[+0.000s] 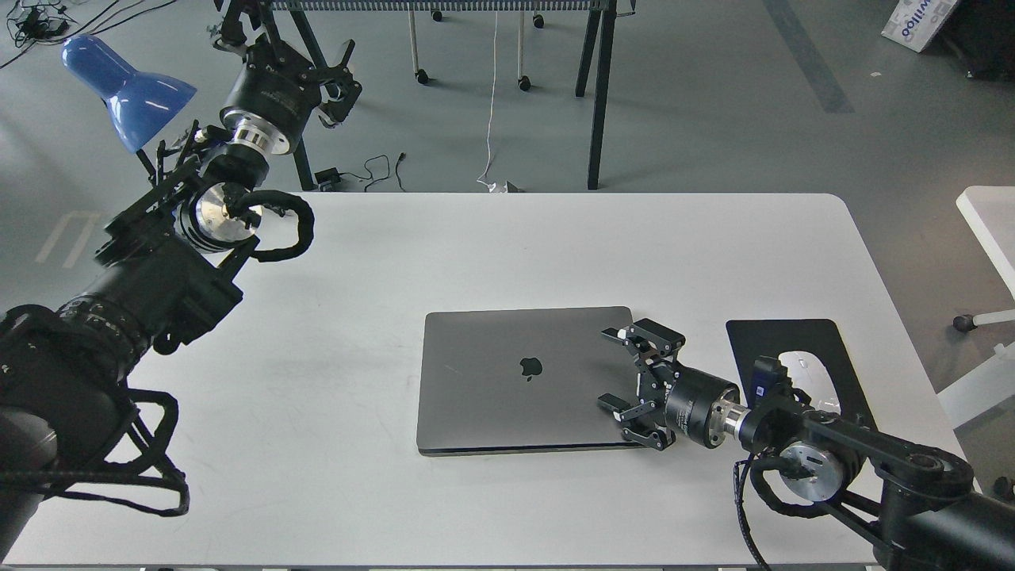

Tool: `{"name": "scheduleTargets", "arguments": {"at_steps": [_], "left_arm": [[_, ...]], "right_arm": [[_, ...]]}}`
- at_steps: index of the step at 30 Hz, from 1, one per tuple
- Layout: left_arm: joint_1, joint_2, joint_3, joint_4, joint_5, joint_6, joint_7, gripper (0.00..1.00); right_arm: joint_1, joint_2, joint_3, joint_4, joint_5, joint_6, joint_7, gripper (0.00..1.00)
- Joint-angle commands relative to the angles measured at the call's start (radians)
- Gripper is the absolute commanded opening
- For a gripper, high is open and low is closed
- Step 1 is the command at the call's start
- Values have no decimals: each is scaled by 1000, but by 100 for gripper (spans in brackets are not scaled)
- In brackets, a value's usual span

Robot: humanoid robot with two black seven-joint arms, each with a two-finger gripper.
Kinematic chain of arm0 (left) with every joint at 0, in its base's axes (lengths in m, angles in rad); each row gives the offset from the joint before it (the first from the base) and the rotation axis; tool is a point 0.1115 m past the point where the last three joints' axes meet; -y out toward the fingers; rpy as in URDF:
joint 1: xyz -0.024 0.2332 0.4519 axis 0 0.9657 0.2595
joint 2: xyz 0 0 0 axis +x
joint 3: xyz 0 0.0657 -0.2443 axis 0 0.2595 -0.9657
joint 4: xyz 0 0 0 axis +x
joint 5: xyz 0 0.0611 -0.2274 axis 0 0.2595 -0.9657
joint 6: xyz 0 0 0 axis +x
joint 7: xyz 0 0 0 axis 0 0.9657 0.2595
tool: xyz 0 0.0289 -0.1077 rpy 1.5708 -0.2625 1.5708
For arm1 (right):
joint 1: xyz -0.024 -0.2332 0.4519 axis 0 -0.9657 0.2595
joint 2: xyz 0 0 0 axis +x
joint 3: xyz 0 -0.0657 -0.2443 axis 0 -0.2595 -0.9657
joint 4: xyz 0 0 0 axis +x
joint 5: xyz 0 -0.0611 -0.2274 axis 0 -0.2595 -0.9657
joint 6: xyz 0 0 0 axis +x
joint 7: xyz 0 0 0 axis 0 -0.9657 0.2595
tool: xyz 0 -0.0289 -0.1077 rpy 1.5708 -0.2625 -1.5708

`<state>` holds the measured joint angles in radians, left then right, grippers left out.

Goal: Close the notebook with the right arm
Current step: 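Hold the right gripper on the closed lid's edge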

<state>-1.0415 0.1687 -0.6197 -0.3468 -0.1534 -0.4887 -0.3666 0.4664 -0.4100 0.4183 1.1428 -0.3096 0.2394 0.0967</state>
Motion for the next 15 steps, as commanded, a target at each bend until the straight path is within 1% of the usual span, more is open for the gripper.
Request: {"name": "scheduleTargets", "arguments": {"at_steps": [1,15], "left_arm": [[0,0,-2,0,0,0,0,100],[0,0,0,0,-2,0,0,100]], "right_arm": [[-2,-1,-1,-2,-2,0,0,100],[-8,2,2,-14,-3,-22,0,100]]}}
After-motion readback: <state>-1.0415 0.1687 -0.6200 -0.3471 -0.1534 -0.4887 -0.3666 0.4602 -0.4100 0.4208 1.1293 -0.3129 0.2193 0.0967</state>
